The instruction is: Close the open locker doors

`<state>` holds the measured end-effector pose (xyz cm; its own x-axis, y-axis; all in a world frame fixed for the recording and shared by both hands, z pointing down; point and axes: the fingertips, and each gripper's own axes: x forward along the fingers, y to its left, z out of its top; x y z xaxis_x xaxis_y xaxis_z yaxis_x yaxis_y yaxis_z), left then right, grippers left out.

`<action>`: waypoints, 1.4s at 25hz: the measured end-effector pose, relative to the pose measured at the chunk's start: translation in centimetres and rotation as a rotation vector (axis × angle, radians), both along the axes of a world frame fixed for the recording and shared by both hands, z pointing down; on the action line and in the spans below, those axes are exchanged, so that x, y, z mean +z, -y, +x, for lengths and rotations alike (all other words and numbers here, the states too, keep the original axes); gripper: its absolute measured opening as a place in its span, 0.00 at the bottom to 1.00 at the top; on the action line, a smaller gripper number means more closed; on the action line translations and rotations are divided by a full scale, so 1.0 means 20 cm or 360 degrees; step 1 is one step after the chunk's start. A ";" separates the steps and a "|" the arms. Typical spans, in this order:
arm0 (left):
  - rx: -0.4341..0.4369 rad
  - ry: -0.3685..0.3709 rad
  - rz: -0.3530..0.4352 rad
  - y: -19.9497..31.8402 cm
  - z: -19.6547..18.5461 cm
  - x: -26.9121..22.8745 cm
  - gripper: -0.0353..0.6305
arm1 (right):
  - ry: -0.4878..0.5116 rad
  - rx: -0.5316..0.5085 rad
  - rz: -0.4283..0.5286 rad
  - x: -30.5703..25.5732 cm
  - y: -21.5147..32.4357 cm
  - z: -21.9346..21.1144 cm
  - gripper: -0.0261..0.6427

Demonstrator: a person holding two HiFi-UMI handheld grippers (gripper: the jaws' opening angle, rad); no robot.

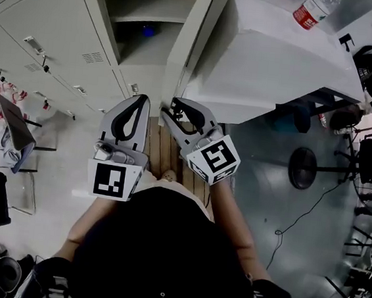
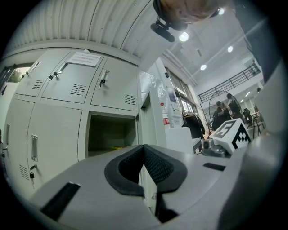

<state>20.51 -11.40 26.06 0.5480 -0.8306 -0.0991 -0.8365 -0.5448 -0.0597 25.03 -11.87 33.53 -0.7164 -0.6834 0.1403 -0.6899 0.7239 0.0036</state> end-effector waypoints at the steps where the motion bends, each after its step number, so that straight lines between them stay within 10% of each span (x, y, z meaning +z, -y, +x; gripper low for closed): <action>1: -0.0005 -0.0002 0.0000 0.01 -0.02 0.00 0.06 | 0.0007 -0.0002 -0.0007 0.00 0.01 -0.02 0.21; 35: -0.0173 -0.0080 0.0036 0.38 -0.68 0.05 0.06 | 0.0017 0.0202 0.0065 -0.01 0.46 -0.56 0.21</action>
<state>6.97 -18.97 26.97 0.4488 -0.8821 -0.1433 -0.8927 -0.4498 -0.0276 13.75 -21.02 33.38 -0.6251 -0.7736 0.1034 -0.7761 0.6302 0.0234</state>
